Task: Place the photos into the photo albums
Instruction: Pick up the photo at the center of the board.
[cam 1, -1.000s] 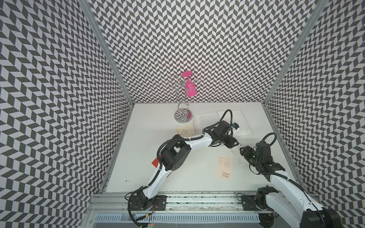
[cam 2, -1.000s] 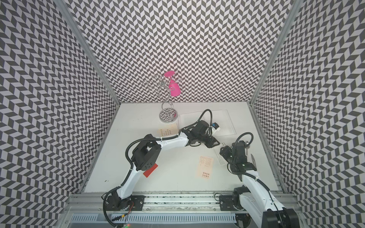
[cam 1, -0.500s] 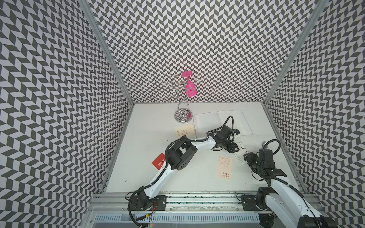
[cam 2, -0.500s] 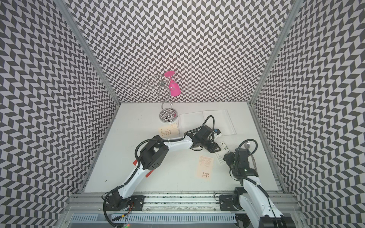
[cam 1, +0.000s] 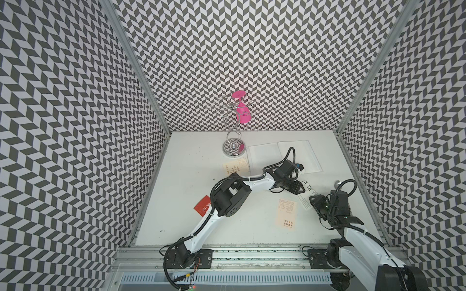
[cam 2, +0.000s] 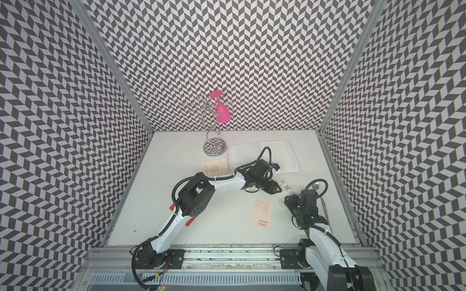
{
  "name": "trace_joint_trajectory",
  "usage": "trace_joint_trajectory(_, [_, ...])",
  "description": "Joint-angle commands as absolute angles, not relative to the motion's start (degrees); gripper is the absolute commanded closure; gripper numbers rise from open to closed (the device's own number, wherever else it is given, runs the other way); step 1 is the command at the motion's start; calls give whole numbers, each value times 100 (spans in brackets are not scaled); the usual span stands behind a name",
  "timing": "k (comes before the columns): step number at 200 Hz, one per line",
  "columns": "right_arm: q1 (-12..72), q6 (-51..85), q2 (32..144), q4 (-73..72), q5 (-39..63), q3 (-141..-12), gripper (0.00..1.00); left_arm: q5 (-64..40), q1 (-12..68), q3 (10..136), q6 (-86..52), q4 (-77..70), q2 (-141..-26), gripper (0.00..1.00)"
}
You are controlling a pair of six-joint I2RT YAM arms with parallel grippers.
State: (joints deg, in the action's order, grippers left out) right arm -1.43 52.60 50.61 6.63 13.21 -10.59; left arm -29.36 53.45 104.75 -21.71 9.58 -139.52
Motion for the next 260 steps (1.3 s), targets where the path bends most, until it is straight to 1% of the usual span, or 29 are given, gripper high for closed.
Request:
trace_joint_trajectory(1, [-150, 5306, 5063, 292, 1612, -964, 65, -3085, 5374, 10252, -2455, 1178, -14111, 62])
trace_joint_trajectory(31, [-155, 5394, 4664, -107, 1712, -804, 83, -3153, 5387, 10196, -2528, 1103, -14098, 62])
trace_joint_trajectory(60, [-156, 5417, 4246, -152, 1582, -765, 86, -3266, 5405, 10086, -2657, 964, -14063, 62])
trace_joint_trajectory(99, [-157, 5355, 3985, -347, 1334, -807, 100, -3331, 5440, 10037, -2731, 873, -13990, 62])
trace_joint_trajectory(141, [-156, 4973, 3929, -314, 771, -1221, 100, -3325, 5432, 9951, -2791, 496, -13712, 62])
trace_joint_trajectory(154, [-156, 4747, 4034, -256, 726, -1622, 100, -3349, 5411, 9930, -2801, 393, -13615, 62])
trace_joint_trajectory(186, [-153, 4074, 4381, -29, 725, -2329, 100, -3321, 5306, 9611, -2790, -174, -12910, 61])
trace_joint_trajectory(220, [-152, 3425, 4732, -220, 940, -3038, 100, -3211, 5069, 9472, -2403, -246, -12057, 61])
trace_joint_trajectory(243, [-150, 2916, 5340, -469, 1196, -3586, 100, -3136, 4682, 9333, -2285, -145, -11625, 60])
trace_joint_trajectory(252, [-152, 2555, 5692, -609, 1549, -3794, 100, -3053, 4478, 9250, -2285, -18, -11540, 60])
trace_joint_trajectory(260, [-145, 2139, 6030, -779, 2109, -3978, 100, -2967, 4301, 9152, -2177, 77, -11491, 60])
